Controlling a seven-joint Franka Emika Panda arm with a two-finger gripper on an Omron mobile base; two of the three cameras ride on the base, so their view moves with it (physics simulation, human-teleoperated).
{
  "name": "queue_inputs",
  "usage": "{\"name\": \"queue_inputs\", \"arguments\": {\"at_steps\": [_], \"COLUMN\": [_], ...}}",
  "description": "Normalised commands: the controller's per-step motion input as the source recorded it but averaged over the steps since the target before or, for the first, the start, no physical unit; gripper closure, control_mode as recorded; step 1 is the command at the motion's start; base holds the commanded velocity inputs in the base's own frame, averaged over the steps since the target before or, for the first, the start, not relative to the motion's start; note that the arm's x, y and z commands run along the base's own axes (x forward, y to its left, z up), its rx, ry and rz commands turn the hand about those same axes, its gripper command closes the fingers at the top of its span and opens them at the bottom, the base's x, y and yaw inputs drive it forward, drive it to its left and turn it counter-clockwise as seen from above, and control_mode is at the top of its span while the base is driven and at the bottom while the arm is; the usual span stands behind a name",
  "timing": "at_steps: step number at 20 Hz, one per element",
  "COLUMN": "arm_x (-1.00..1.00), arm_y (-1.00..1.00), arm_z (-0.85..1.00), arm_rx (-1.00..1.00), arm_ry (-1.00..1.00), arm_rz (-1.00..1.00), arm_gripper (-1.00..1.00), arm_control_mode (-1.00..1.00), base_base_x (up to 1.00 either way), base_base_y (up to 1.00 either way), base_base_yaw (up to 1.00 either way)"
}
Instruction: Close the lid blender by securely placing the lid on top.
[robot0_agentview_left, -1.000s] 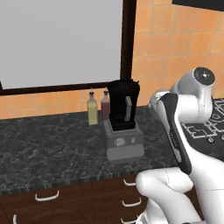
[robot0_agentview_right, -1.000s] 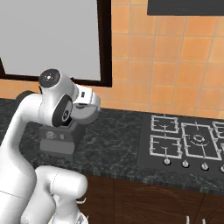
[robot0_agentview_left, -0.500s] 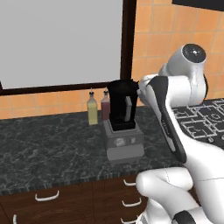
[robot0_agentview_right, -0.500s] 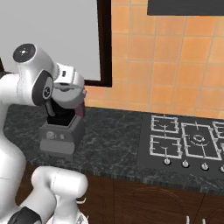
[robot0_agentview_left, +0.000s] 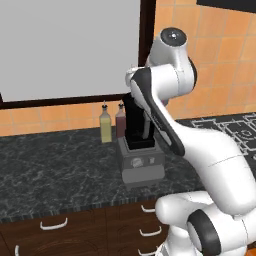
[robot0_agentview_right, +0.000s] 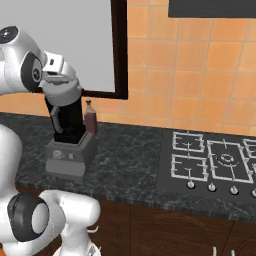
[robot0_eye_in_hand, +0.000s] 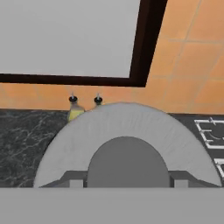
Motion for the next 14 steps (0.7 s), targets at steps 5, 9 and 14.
{"name": "queue_inputs", "arguments": {"at_steps": [5, 9, 14], "arm_x": [1.0, 0.78, 0.15], "arm_y": [0.35, 0.2, 0.13], "arm_z": [-0.14, 0.01, -0.65], "arm_rx": [0.01, 0.01, 0.02], "arm_ry": [0.09, 0.04, -0.02], "arm_rz": [0.0, 0.0, 0.0], "arm_gripper": [1.0, 1.0, 1.0], "arm_control_mode": [-1.0, -1.0, -1.0], "base_base_x": [0.0, 0.0, 0.0], "base_base_y": [0.0, 0.0, 0.0], "base_base_yaw": [0.0, 0.0, 0.0]}}
